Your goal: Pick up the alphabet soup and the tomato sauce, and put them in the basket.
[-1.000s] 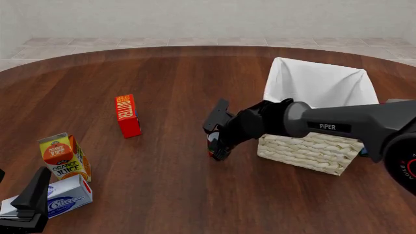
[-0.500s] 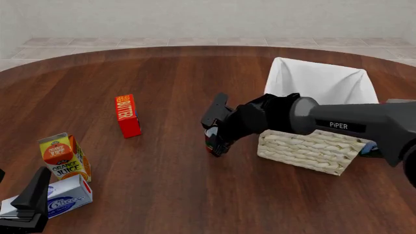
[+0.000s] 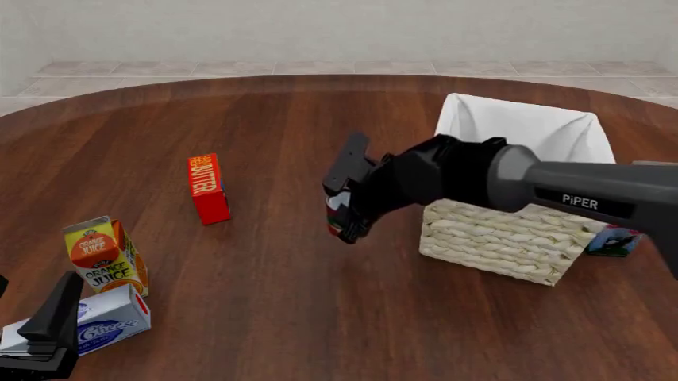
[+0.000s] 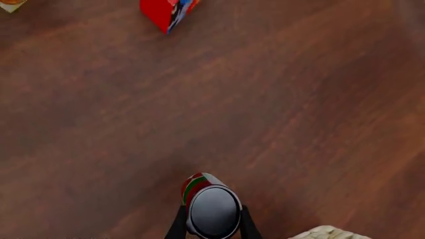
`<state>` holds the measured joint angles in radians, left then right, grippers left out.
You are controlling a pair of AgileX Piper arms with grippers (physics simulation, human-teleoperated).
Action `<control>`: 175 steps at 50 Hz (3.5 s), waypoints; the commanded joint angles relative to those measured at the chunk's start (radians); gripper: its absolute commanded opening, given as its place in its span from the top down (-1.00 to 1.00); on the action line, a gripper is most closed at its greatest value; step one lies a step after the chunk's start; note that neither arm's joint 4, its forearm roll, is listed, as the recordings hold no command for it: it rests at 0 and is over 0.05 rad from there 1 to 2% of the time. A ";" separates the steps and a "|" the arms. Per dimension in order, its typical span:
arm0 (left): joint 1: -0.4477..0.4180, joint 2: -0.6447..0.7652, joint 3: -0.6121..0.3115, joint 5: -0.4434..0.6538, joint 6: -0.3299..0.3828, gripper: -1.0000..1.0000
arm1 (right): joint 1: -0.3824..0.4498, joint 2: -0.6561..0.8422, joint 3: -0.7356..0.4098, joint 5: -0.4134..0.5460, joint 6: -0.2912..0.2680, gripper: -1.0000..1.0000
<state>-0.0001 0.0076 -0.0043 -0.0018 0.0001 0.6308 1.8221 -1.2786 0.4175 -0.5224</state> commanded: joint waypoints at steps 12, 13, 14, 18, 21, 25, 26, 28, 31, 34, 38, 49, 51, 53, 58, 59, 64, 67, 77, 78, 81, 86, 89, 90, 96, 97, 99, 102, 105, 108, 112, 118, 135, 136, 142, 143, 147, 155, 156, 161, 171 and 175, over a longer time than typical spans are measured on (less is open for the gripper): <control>0.000 0.000 0.000 0.000 0.000 -1.00 | 0.015 -0.055 -0.035 0.037 0.012 1.00; 0.000 0.000 0.000 0.000 0.000 -1.00 | 0.015 -0.055 -0.035 0.038 0.012 1.00; 0.000 0.000 0.000 0.000 0.000 -1.00 | 0.015 -0.058 -0.039 0.041 0.013 1.00; 0.000 0.000 0.000 0.000 0.000 -1.00 | 0.017 -0.076 -0.056 0.056 0.009 1.00; 0.000 0.000 0.000 0.000 0.000 -1.00 | 0.020 -0.085 -0.060 0.061 0.007 1.00; 0.000 0.000 0.000 0.000 0.000 -1.00 | 0.022 -0.091 -0.062 0.064 0.007 1.00; 0.000 0.000 0.000 0.000 0.000 -1.00 | 0.023 -0.092 -0.063 0.065 0.006 1.00; 0.000 0.000 0.000 0.000 0.000 -1.00 | 0.024 -0.096 -0.068 0.069 0.007 1.00; 0.000 0.000 0.000 0.000 0.000 -1.00 | 0.022 -0.104 -0.080 0.076 0.008 1.00; 0.000 0.000 0.000 0.000 0.000 -1.00 | 0.016 -0.110 -0.089 0.081 0.007 1.00; 0.000 0.000 0.000 0.000 0.000 -1.00 | 0.012 -0.119 -0.095 0.085 0.009 1.00; 0.000 0.000 0.000 0.000 0.000 -1.00 | 0.005 -0.163 -0.105 0.104 0.008 1.00; 0.000 0.000 0.000 0.000 0.000 -1.00 | 0.007 -0.167 -0.104 0.104 0.008 1.00; 0.000 0.000 0.000 0.000 0.000 -1.00 | 0.006 -0.168 -0.104 0.104 0.008 1.00; 0.000 0.000 0.000 0.000 0.000 -1.00 | 0.001 -0.171 -0.109 0.105 0.009 1.00; 0.000 0.000 0.000 0.000 0.000 -1.00 | -0.001 -0.172 -0.110 0.105 0.008 1.00; 0.000 0.000 0.000 0.000 0.000 -1.00 | -0.011 -0.179 -0.115 0.110 0.006 1.00; 0.000 0.000 0.000 0.000 0.000 -1.00 | -0.016 -0.183 -0.122 0.115 0.006 1.00; 0.000 0.000 0.000 0.000 0.000 -1.00 | -0.034 -0.202 -0.146 0.132 0.002 1.00; 0.000 0.000 0.000 0.000 0.000 -1.00 | -0.036 -0.204 -0.145 0.133 -0.001 1.00; 0.000 0.000 0.000 0.000 0.000 -1.00 | -0.040 -0.209 -0.144 0.135 -0.003 1.00; 0.000 0.000 0.000 0.000 0.000 -1.00 | -0.051 -0.220 -0.152 0.145 -0.004 1.00; 0.000 0.000 0.000 0.000 0.000 -1.00 | -0.065 -0.232 -0.159 0.150 -0.009 1.00; 0.000 0.000 0.000 0.000 0.000 -1.00 | -0.065 -0.232 -0.160 0.152 -0.007 1.00; 0.000 0.000 0.000 0.000 0.000 -1.00 | -0.078 -0.248 -0.166 0.158 -0.006 1.00; 0.000 0.000 0.000 0.000 0.000 -1.00 | -0.078 -0.248 -0.166 0.158 -0.006 1.00; 0.000 0.000 0.000 0.000 0.000 -1.00 | -0.080 -0.252 -0.167 0.159 -0.004 1.00; 0.000 0.000 0.000 0.000 0.000 -1.00 | -0.085 -0.260 -0.170 0.163 -0.003 1.00; 0.000 0.000 0.000 0.000 0.000 -1.00 | -0.091 -0.266 -0.171 0.165 -0.002 1.00; 0.000 0.000 0.000 0.000 0.000 -1.00 | -0.097 -0.270 -0.170 0.165 -0.002 1.00; 0.000 0.000 0.000 0.000 0.000 -1.00 | -0.103 -0.276 -0.173 0.167 0.000 1.00; 0.000 0.000 0.000 0.000 0.000 -1.00 | -0.116 -0.285 -0.176 0.171 -0.001 1.00; 0.000 0.000 0.000 0.000 0.000 -1.00 | -0.170 -0.324 -0.160 0.172 0.000 1.00; 0.000 0.000 0.000 0.000 0.000 -1.00 | -0.174 -0.326 -0.158 0.172 -0.001 1.00; 0.000 0.000 0.000 0.000 0.000 -1.00 | -0.190 -0.339 -0.154 0.174 -0.003 1.00; 0.000 0.000 0.000 0.000 0.000 -1.00 | -0.193 -0.341 -0.156 0.176 -0.003 1.00; 0.000 0.000 0.000 0.000 0.000 -1.00 | -0.198 -0.347 -0.158 0.181 -0.006 1.00; 0.000 0.000 0.000 0.000 0.000 -1.00 | -0.227 -0.376 -0.126 0.176 -0.004 1.00; 0.000 0.000 0.000 0.000 0.000 -1.00 | -0.230 -0.378 -0.123 0.175 -0.004 1.00; 0.000 0.000 0.000 0.000 0.000 -1.00 | -0.252 -0.390 -0.111 0.174 -0.004 1.00; 0.000 0.000 0.000 0.000 0.000 -1.00 | -0.289 -0.409 -0.103 0.179 -0.008 1.00; 0.000 0.000 0.000 0.000 0.000 -1.00 | -0.297 -0.412 -0.093 0.174 -0.008 1.00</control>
<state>-0.0001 0.0076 -0.0043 -0.0018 0.0001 0.3629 1.4284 -1.3845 0.5953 -0.5479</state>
